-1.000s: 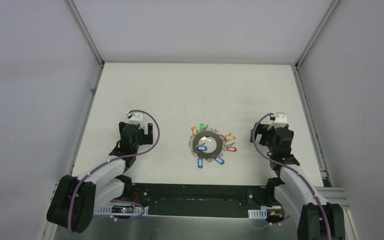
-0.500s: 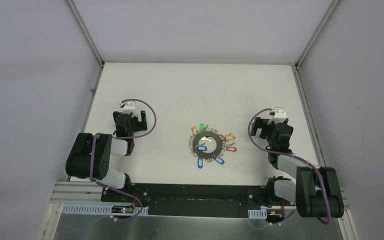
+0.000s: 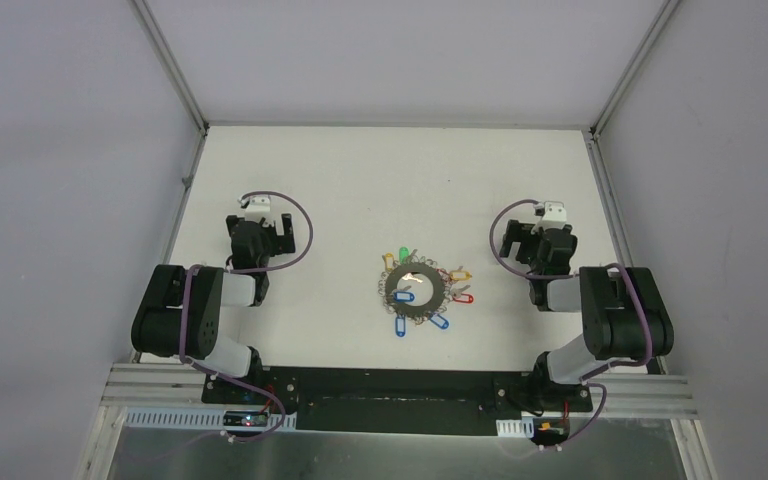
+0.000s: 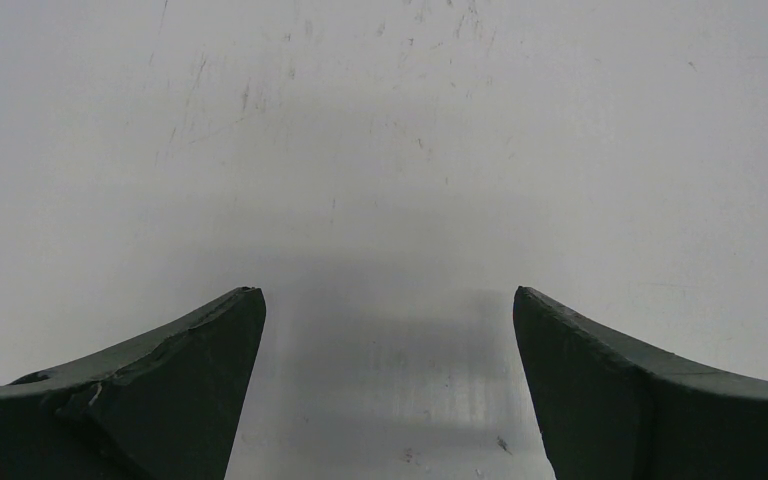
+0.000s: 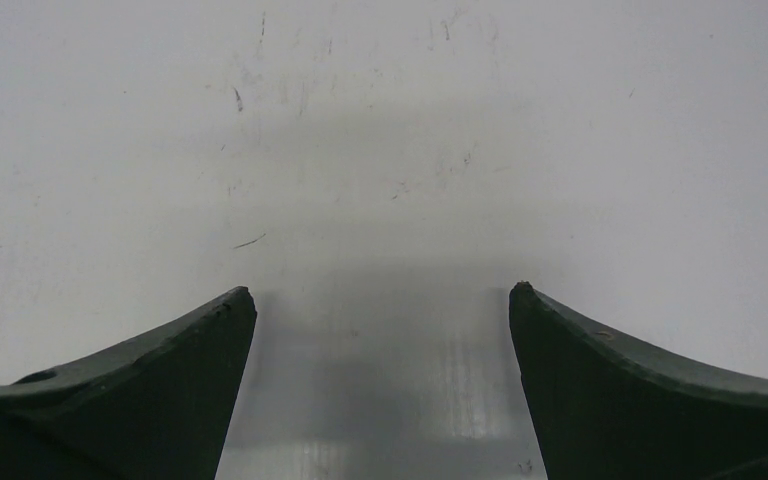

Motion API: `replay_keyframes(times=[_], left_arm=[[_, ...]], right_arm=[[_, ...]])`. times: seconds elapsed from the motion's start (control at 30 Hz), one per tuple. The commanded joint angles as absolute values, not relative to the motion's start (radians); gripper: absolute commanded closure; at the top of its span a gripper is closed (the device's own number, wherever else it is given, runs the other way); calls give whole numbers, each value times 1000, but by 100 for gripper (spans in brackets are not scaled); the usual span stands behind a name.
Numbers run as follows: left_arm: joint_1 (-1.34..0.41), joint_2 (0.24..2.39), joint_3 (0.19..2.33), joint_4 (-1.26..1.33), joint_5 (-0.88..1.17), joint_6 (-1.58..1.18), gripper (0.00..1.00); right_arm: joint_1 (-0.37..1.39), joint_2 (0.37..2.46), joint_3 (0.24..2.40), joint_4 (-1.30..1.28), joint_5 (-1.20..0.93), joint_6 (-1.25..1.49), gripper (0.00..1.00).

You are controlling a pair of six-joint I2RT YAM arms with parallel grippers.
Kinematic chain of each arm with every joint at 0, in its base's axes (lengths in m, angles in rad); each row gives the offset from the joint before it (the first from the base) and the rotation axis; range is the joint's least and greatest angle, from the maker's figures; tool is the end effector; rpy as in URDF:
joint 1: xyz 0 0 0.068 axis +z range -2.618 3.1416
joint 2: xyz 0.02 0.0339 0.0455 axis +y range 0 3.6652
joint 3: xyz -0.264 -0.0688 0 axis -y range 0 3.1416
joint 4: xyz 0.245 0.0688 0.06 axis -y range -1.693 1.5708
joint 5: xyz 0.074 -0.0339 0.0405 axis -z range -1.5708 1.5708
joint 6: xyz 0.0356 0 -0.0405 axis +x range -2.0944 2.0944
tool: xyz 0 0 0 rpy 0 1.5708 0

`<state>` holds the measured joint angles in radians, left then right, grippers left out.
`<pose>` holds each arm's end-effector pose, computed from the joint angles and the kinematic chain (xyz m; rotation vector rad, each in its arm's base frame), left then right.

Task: Put the keys on the keyring

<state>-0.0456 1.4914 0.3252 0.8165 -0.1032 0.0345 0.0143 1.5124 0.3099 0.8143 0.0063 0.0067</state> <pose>0.2534 -0.0079 0.1376 0.0075 1.9196 0.0916 0.2502 0.0034 0.1286 -0.0033 1.9590 0.0076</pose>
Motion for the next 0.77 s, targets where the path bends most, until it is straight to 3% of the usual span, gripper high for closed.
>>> replay_keyframes(times=[0.0, 0.73], left_arm=[[-46, 1491, 347, 855, -97, 20, 1], [-44, 1491, 347, 855, -97, 20, 1]], right_arm=[[8, 1535, 359, 887, 53, 28, 0], [7, 1536, 378, 845, -33, 5, 0]])
